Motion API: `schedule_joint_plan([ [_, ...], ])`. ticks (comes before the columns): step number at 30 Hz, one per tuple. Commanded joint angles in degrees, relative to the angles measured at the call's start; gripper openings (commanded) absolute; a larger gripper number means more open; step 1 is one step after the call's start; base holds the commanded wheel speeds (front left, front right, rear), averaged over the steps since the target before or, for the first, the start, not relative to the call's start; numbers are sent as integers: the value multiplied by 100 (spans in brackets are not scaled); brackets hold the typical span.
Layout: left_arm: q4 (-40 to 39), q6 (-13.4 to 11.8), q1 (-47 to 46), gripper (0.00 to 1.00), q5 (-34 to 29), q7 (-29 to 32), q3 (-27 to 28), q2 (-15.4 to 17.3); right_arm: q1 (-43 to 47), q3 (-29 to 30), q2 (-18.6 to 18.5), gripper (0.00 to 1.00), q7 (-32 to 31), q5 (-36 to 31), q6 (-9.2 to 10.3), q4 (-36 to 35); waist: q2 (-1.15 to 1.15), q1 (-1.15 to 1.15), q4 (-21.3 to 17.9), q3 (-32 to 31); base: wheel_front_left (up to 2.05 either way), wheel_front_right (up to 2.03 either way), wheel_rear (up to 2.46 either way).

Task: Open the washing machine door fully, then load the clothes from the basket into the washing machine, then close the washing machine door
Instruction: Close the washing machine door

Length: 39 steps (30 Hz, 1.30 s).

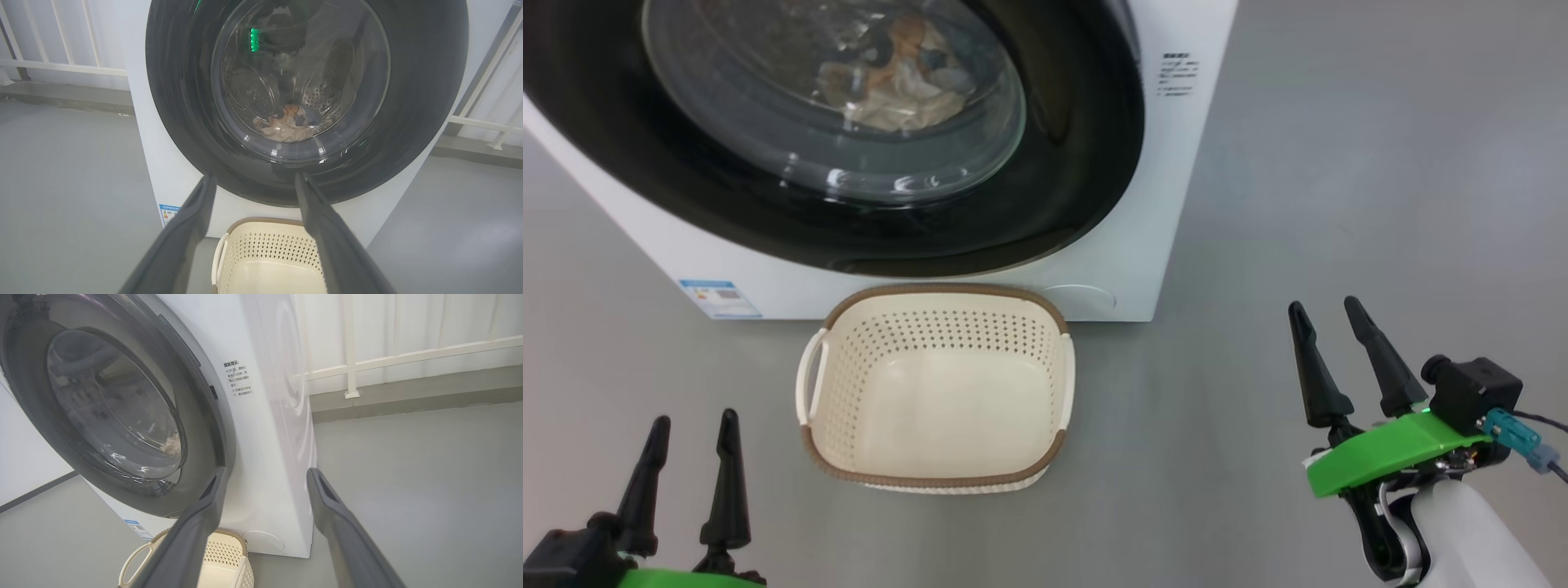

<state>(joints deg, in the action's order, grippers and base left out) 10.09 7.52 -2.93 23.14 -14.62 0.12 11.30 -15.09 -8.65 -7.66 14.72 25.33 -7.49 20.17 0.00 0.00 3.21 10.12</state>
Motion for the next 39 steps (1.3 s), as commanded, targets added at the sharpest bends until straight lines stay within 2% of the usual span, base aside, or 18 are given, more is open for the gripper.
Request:
schedule_joint_plan([
  [1,-69,-3,43,100,14,-38,207,152,76,-67,-36,100,28,21,0,-155,0,0,-190,-131,0,0,0],
  [12,73,-3,317,100,62,-38,273,193,331,1,11,100,28,32,0,-170,0,0,-687,-357,0,0,0],
  [25,74,-3,601,100,-48,-38,398,142,674,81,-51,100,28,63,0,-173,0,0,-876,-661,0,0,0],
  [39,121,-3,682,100,-120,-38,471,93,793,119,-50,100,28,46,0,-199,0,0,-905,-738,0,0,0],
])
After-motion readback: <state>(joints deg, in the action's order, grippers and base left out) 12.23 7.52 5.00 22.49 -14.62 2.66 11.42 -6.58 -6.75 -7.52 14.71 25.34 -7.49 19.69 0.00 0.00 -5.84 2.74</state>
